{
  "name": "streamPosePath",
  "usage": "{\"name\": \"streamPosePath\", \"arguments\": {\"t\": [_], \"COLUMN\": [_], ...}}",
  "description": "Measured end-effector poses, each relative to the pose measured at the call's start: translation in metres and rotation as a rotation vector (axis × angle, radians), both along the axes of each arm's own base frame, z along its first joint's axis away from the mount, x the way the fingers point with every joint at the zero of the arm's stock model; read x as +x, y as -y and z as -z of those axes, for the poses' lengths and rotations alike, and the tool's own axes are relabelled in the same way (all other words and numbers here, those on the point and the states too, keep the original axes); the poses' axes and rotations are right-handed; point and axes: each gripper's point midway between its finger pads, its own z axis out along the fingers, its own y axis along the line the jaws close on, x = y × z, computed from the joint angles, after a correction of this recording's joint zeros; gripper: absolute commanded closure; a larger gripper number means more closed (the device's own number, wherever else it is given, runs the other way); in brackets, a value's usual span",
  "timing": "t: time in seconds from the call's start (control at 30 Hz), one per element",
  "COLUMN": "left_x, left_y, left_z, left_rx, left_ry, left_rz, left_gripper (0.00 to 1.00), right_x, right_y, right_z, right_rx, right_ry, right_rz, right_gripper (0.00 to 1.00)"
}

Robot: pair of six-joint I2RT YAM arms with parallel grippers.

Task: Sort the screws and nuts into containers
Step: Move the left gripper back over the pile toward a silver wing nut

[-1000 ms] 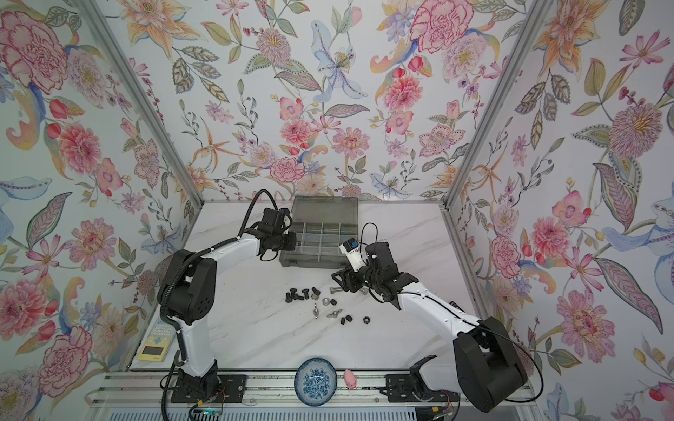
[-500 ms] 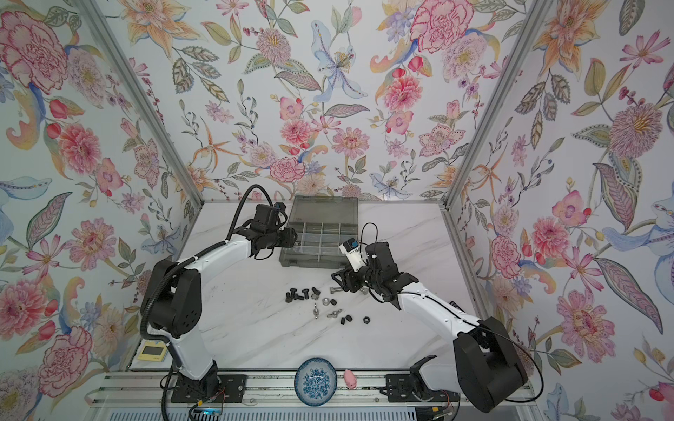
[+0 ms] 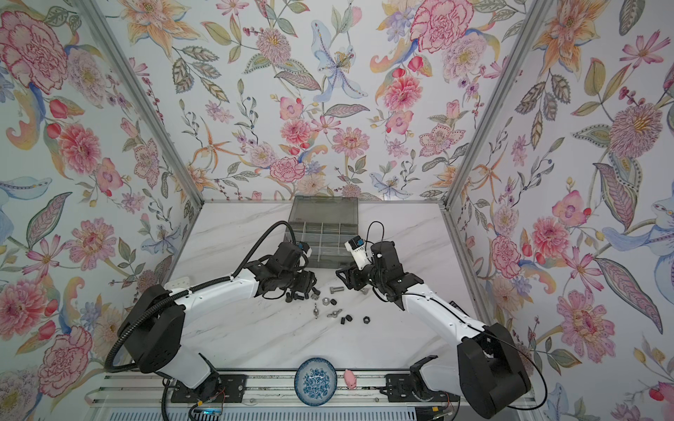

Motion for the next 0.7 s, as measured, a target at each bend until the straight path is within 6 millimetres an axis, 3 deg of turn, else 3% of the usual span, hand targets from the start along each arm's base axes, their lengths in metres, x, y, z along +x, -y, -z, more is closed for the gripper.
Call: {"name": "streamPosePath", "arguments": {"t": [0.13, 0.27, 0.53, 0.7], "left_x": [-0.024, -0.035, -0.039, -0.044], "left_y": [0.008, 0.017, 0.016, 0.017], "left_z": [0.010, 0.011, 0.015, 0.028], "left_rx": [0.021, 0.017, 0.026, 0.050], "left_ry": [-0.047, -0.060, -0.079, -0.110], "left_rz": [0.028, 0.046, 0.043, 0.048], "left_gripper": [0.37, 0.37, 0.43, 0.51], "right_x": [-0.001, -0.003, -0.007, -0.007], "right_y": [0.006, 0.007, 0.009, 0.011], "right_z": [0.003, 0.008, 0.016, 0.018], "right_rx": [-0.003, -0.007, -0.016, -0.017], "right_ry": [-0.005, -0.015, -0.033, -0.036], "right_rz": [0.013, 0.013, 0.014, 0.017], "right_gripper": [0.33, 0.33, 0.33, 0.33]}}
